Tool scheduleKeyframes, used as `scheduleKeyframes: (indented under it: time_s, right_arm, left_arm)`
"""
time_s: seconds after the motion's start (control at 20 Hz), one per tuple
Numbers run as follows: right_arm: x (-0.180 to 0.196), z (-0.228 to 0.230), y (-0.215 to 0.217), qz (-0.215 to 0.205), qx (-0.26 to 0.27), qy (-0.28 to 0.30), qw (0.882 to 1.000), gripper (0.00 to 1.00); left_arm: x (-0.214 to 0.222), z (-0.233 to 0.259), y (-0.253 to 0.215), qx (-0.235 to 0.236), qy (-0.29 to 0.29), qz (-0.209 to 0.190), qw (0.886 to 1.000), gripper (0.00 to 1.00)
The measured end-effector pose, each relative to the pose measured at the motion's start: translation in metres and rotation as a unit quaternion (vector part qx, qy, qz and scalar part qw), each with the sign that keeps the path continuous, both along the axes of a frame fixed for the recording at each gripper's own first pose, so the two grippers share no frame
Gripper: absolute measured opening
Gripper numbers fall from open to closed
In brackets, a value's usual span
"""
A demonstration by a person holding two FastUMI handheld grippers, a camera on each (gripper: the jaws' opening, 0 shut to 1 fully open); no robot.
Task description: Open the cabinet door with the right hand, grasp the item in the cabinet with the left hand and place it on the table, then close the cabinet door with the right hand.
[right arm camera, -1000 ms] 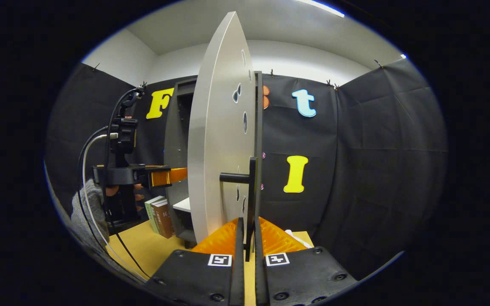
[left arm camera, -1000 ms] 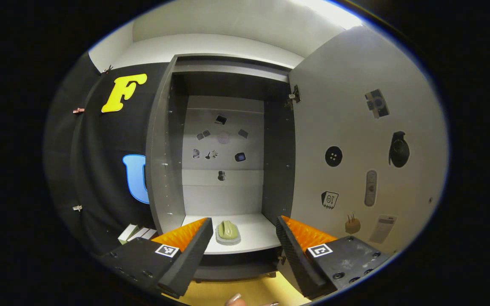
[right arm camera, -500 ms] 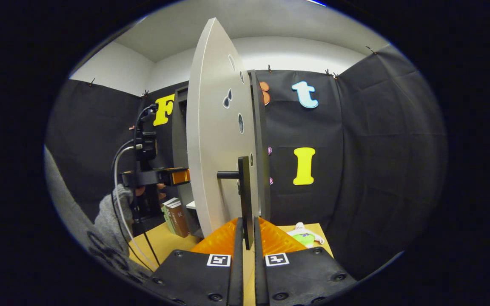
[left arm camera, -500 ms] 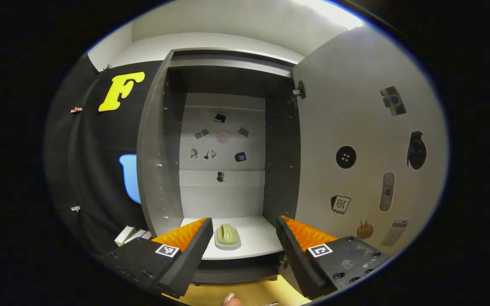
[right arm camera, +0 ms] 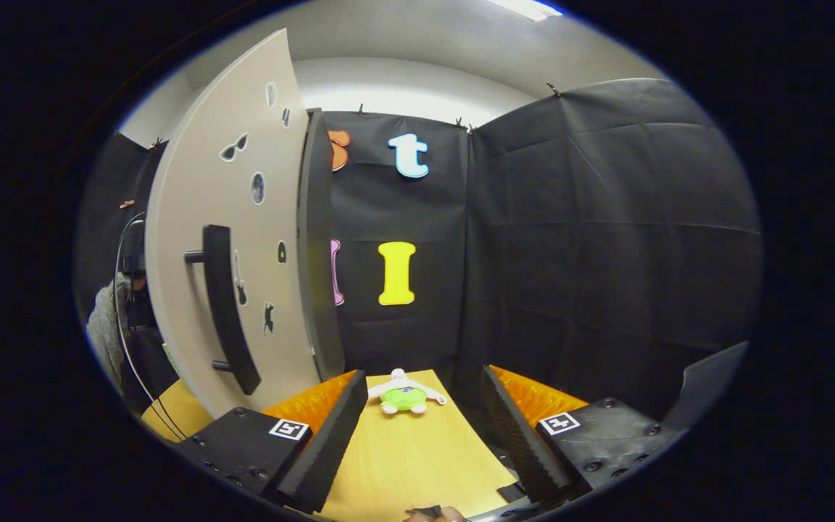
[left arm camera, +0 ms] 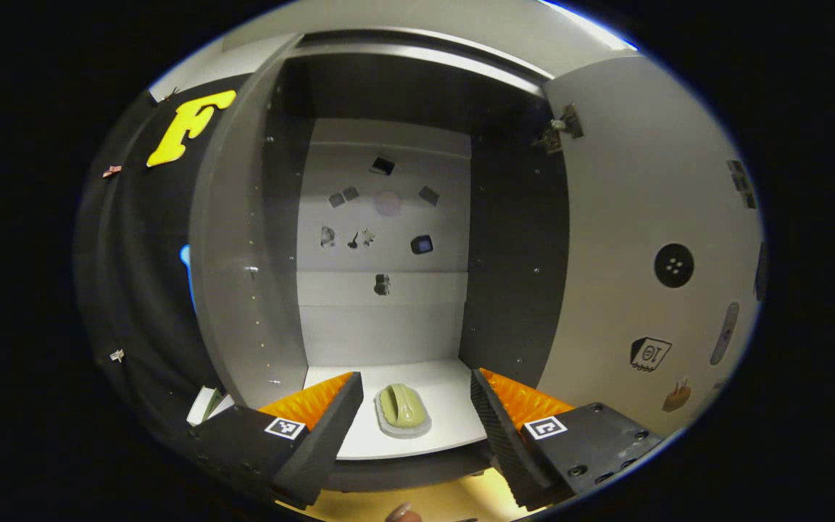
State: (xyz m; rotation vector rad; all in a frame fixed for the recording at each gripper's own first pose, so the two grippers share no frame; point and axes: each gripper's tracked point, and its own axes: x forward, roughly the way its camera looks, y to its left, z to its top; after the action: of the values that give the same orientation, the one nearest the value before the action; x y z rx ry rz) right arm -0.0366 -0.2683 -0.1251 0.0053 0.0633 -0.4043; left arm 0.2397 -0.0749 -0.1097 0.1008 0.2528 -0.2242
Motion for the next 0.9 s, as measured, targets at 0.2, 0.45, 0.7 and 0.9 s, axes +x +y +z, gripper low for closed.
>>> scheduleKeyframes:
  time_s: [0.2, 0.45, 0.7, 0.9]
  right_arm:
    - [0.011, -0.011, -0.018, -0.003, 0.002, 0.013, 1.000, 0.99]
    - [0.015, -0.028, -0.047, -0.029, -0.013, 0.040, 0.999, 0.99]
    - [0.015, -0.043, -0.067, -0.049, 0.000, 0.055, 0.997, 0.99]
    - [0.018, -0.050, -0.075, -0.052, 0.001, 0.065, 0.997, 1.00]
  left_arm:
    - [0.040, -0.027, -0.004, 0.005, 0.072, -0.002, 0.997, 0.93]
    - [0.093, -0.064, -0.001, 0.031, 0.143, 0.017, 0.989, 0.87]
    - [0.122, -0.105, -0.007, -0.005, 0.223, 0.048, 0.974, 0.69]
    - [0.140, -0.128, 0.001, 0.019, 0.245, 0.073, 0.967, 0.70]
